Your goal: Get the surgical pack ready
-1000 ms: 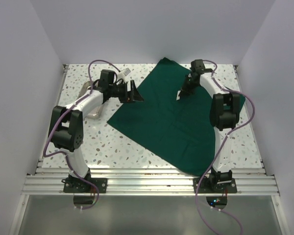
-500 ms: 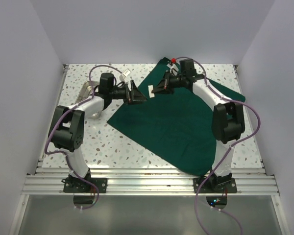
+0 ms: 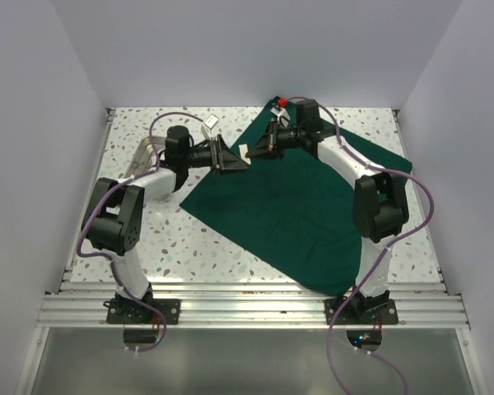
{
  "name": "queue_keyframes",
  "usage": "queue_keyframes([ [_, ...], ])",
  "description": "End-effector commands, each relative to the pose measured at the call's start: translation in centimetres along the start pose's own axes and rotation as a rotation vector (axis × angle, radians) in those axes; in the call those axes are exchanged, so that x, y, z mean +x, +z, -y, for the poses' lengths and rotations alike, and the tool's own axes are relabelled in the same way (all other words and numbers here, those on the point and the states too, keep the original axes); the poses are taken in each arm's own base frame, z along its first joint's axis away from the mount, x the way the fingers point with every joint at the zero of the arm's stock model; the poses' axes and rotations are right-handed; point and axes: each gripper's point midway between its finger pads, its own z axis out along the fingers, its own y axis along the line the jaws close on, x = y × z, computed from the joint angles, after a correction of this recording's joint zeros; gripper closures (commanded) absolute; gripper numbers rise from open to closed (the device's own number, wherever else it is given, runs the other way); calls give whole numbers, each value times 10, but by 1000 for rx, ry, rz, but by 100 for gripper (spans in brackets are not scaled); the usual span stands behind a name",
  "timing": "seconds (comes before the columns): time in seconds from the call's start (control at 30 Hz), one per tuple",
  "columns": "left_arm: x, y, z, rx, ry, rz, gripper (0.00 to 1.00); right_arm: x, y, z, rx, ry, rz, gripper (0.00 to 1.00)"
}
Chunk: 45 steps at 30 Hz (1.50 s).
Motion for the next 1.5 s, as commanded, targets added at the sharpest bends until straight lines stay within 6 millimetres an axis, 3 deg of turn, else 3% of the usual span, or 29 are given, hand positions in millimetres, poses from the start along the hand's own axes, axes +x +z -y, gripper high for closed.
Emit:
queue_keyframes([
  [0.0, -6, 0, 19, 73, 48, 12, 50, 10, -3, -22, -59, -38, -24, 100],
  [0.13, -8, -1, 18, 77, 38, 20, 56, 13, -3, -23, -61, -44, -31, 100],
  [0.4, -1, -1, 8, 63, 8, -1, 81, 14, 1, -25, -65, -45, -37, 100],
  [0.47, -2, -2, 6, 54, 8, -2, 95, 14, 1, -27, -68, -47, -38, 100],
  [0.53, -3, -5, -2, 27, 1, 1, 100, 12, 2, -25, -54, -40, -34, 98],
  [0.57, -6, -8, -7, 10, -1, 12, 100, 10, 1, -25, -42, -38, -28, 90],
  [0.6, -6, -12, -13, -15, 4, 11, 100, 6, 0, -21, 6, -33, -14, 73],
  [0.67, -20, -28, -35, -113, 9, 52, 100, -2, -6, -3, 118, -19, 18, 55],
  [0.7, -19, -39, -50, -200, 25, 28, 100, -4, -15, 31, 295, 8, 47, 39],
  [0.73, -24, -49, -63, -268, 23, 34, 100, -14, -24, 37, 368, -1, 80, 31],
  [0.77, -46, -70, -80, -386, 31, 86, 100, -22, -40, 57, 463, 6, 110, 27],
  [0.8, -30, -88, -104, -487, -11, 21, 100, -20, -59, 85, 612, 62, 118, 24],
  [0.83, -31, -101, -116, -549, -21, 12, 100, -25, -71, 97, 673, 84, 133, 24],
  [0.87, -46, -123, -131, -647, -18, 39, 100, -26, -95, 115, 733, 134, 136, 23],
  [0.9, -35, -130, -142, -681, -46, 3, 100, -33, -115, 131, 814, 151, 179, 23],
  [0.93, -43, -154, -152, -709, -75, 48, 100, -33, -132, 137, 852, 169, 206, 23],
  [1.07, -47, -198, -170, -784, -134, 148, 100, -50, -217, 183, 1021, 230, 342, 25],
  [1.1, -45, -207, -174, -812, -148, 145, 100, -44, -226, 188, 1054, 241, 330, 27],
  [1.17, -40, -225, -189, -897, -200, 128, 100, -45, -268, 210, 1152, 281, 375, 30],
  [1.27, -40, -234, -199, -946, -225, 117, 100, -47, -291, 228, 1216, 283, 425, 37],
  [1.37, -36, -241, -206, -998, -254, 113, 87, -44, -298, 247, 1259, 293, 428, 46],
  [1.47, -32, -245, -210, -1024, -261, 108, 64, -47, -299, 266, 1273, 310, 417, 50],
])
